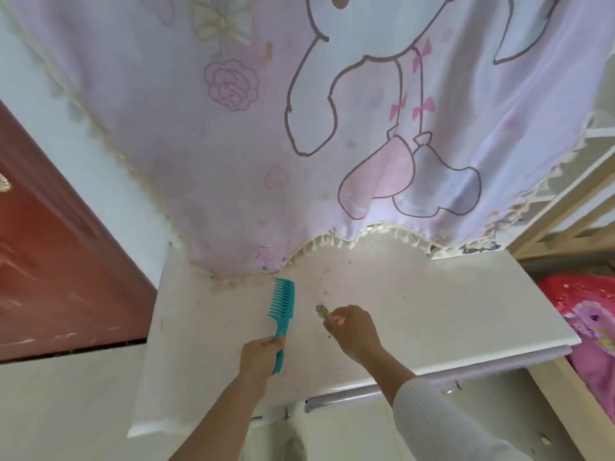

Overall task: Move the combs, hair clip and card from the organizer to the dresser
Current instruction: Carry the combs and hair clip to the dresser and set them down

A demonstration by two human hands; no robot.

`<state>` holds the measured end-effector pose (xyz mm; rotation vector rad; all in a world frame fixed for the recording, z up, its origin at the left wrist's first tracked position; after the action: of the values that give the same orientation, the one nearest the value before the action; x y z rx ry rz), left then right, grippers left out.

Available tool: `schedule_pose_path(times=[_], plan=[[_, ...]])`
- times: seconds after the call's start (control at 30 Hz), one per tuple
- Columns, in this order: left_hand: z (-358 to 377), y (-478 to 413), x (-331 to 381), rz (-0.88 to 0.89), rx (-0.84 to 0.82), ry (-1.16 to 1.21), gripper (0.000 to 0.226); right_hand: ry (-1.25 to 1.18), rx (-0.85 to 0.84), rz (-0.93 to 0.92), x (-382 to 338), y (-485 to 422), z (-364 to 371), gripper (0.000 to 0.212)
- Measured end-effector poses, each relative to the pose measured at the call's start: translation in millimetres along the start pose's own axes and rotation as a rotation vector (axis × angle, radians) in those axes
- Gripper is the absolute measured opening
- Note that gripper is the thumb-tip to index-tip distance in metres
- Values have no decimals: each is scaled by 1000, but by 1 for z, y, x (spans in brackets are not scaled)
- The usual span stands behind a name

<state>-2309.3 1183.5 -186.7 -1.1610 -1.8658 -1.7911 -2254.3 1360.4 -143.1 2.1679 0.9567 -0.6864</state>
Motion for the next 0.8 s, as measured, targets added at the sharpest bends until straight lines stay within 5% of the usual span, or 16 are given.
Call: schedule_pose_path(times=[0.33,0.6,0.8], plan=[[21,-4,0,55,195,-27,21,182,-30,-56,15,-40,30,27],[7,-5,-4,-57,287,223,27,265,-67,-156,19,-42,43,28],[1,-1,-3,-2,265,32,20,301,-95,-144,19,-30,41,41]])
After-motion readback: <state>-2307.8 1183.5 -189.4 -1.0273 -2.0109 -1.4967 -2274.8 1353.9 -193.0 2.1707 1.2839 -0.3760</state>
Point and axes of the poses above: each hand's wrist, its own y-axis away from the middle knuckle, its own z-axis out of the palm, x = y × z, the point moved 1 cm from there along -y, towards the middle knuckle, and after that the axes turned 5 degrees about -y, right-handed, at the moved point
